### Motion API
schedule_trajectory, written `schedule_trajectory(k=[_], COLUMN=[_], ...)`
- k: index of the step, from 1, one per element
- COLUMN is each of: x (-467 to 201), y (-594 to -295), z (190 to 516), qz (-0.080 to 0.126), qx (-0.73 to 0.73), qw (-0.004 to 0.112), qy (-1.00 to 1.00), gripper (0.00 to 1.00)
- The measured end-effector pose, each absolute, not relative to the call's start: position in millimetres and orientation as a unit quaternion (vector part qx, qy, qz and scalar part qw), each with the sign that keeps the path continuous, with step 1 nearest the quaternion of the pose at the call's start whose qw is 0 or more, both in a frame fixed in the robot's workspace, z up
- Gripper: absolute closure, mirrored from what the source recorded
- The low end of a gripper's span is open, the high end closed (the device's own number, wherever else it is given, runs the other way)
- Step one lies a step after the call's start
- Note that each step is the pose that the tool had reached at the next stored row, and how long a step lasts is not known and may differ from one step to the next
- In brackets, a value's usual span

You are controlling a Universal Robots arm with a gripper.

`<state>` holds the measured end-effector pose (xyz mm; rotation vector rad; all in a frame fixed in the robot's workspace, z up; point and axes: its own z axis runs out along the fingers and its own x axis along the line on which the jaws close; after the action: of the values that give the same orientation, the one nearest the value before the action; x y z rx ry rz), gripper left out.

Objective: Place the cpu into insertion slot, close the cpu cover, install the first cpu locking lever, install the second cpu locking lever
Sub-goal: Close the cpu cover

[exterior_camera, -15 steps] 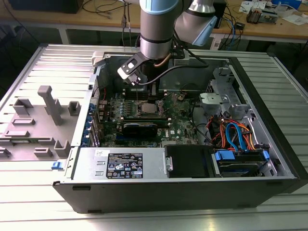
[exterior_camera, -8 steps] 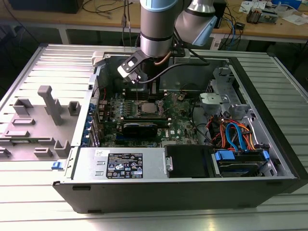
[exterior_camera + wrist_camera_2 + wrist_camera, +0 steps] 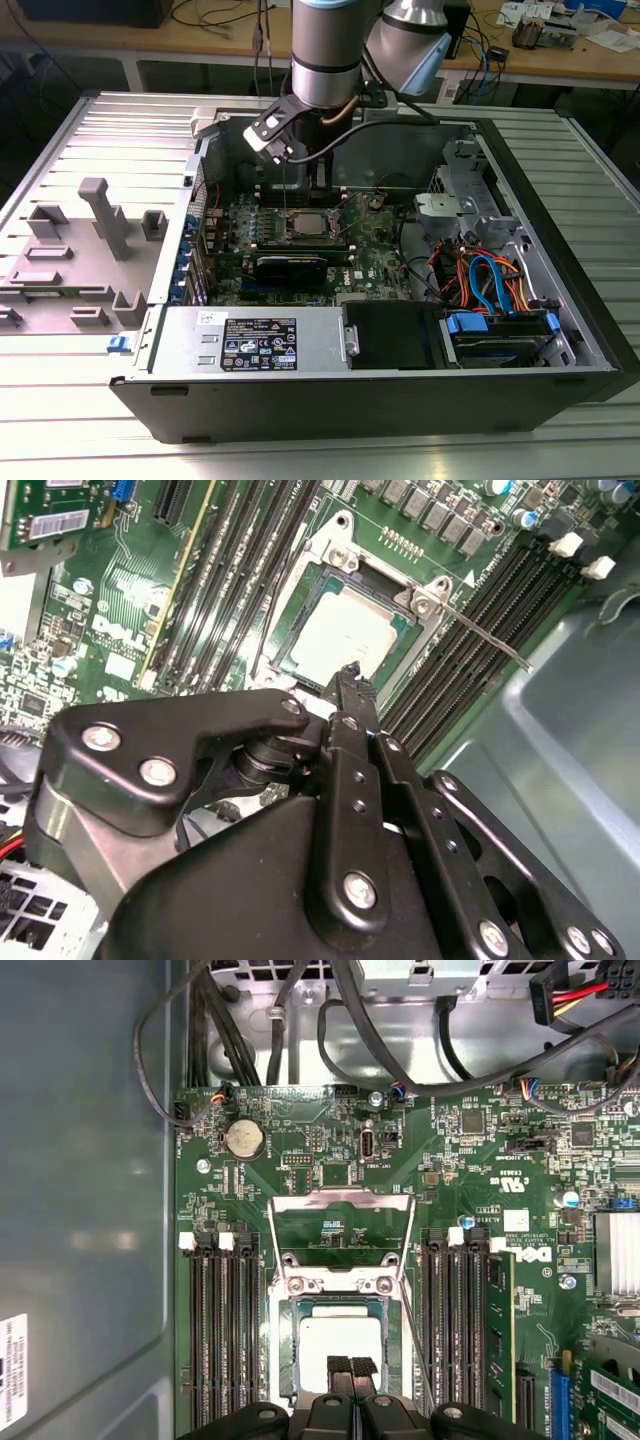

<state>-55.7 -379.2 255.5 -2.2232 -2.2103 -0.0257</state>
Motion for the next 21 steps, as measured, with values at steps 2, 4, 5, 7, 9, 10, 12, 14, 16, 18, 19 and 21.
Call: schedule_trajectory(k=[2,4,5,7,9,10,12,14,16,18,19,21], x=[-56,-56,-56,-56,-56,-56,-56,-56,-56,-56,-56,-56], y=[-379,-379,-379,-379,-379,-379,-379,-379,-379,-379,-379,-379], z=[257,260,261,263,265,266,268,270,271,271,272,272], qz=[-0.008,-0.008,-0.008,-0.008,-0.008,-0.008,-0.008,-0.008,-0.008,-0.008,-0.008,-0.008], qx=[-0.709,-0.709,-0.709,-0.709,-0.709,-0.709,-0.709,-0.709,-0.709,-0.709,-0.709,-0.709], qw=[0.003,0.003,0.003,0.003,0.003,0.003,0.003,0.003,0.003,0.003,0.003,0.003], qy=[-0.705,-0.705,-0.705,-0.705,-0.705,-0.705,-0.705,-0.705,-0.705,-0.705,-0.705,-0.705], gripper=[0.89,0.89,0.89,0.89,0.89,0.89,0.89,0.89,0.89,0.89,0.89,0.89])
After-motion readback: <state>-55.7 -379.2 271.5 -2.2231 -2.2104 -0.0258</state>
